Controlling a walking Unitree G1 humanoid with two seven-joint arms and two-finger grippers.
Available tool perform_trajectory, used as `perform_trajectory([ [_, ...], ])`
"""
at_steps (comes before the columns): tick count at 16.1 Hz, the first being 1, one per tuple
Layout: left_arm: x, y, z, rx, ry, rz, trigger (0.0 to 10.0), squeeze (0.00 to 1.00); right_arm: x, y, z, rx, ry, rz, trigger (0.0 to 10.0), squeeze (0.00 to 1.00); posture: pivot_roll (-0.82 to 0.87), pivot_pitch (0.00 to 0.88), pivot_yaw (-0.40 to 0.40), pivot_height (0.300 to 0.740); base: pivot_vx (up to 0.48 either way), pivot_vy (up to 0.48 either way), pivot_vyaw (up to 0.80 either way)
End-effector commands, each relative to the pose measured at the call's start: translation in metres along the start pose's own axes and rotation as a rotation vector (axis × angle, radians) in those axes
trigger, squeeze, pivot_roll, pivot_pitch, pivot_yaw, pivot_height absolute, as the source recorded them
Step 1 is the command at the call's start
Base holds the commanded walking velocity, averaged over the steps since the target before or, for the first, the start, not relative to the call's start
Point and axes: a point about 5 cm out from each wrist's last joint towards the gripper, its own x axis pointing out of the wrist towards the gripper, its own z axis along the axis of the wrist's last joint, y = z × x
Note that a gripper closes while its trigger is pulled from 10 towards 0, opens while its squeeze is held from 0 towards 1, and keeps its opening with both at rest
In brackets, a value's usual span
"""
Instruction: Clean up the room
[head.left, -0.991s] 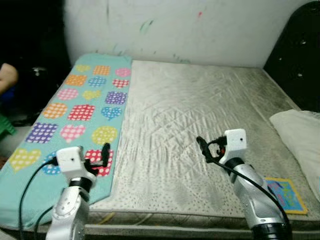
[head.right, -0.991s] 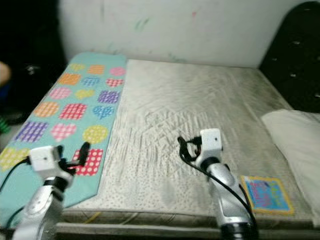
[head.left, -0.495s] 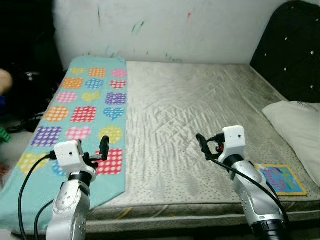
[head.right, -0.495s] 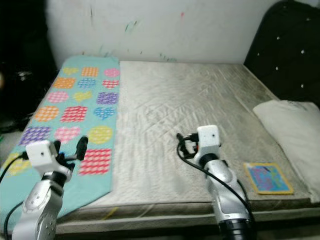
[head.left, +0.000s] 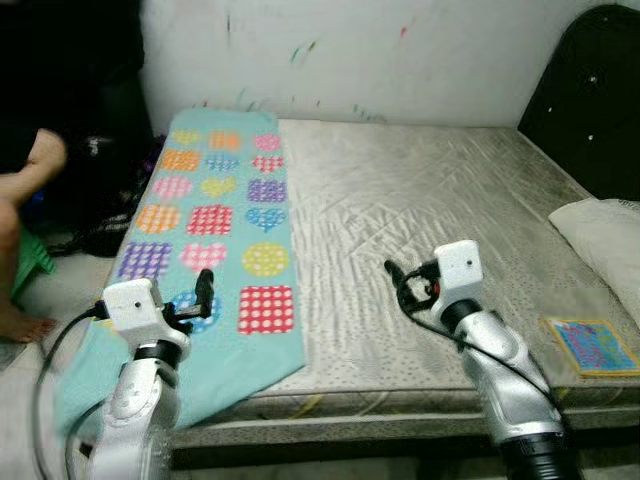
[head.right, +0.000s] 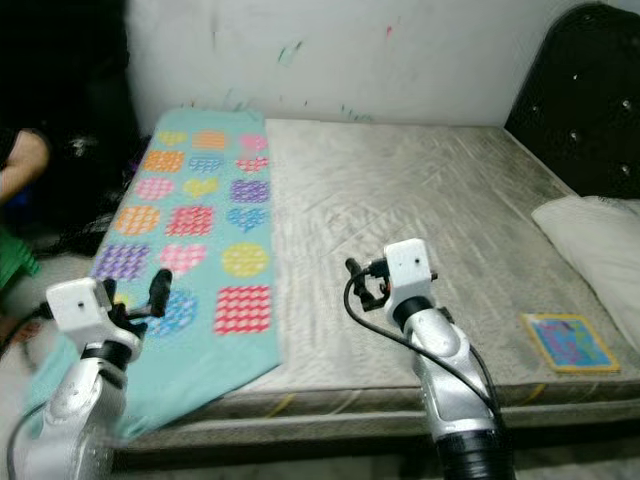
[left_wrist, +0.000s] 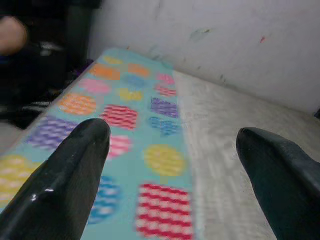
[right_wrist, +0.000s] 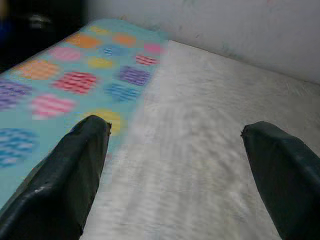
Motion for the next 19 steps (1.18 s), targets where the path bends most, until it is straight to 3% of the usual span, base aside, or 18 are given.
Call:
perform_trajectory([
  [1,0.001,-0.001,0.005,0.011,-0.014,0.006,10.0,0.0,0.001,-0.001,0.006,-0.028,-0.021,0.006,10.0,0.0,-0.05,0.0,-0.071,0.74,0.0,0.48,0.0],
  [9,0.001,-0.003,0.007,0.074,-0.009,0.024,10.0,0.0,-0.001,0.007,0.004,0.003,-0.019,0.066,10.0,0.0,-0.03,0.0,-0.082,0.74,0.0,0.034,0.0],
  [12,-0.001,-0.004,0.014,0.112,-0.061,-0.004,10.0,0.0,0.008,0.014,0.013,0.035,-0.075,0.082,10.0,0.0,0.0,0.0,-0.091,0.74,0.0,0.0,0.0],
  [16,0.003,-0.004,0.016,0.127,-0.062,-0.007,10.0,0.0,0.013,0.02,0.014,0.049,-0.095,0.077,10.0,0.0,0.0,0.0,-0.055,0.74,0.0,0.0,0.0],
  [19,0.006,-0.005,0.016,0.121,-0.069,-0.004,10.0,0.0,0.018,0.022,0.015,0.04,-0.1,0.083,10.0,0.0,-0.01,0.0,-0.071,0.74,0.0,0.0,0.0],
])
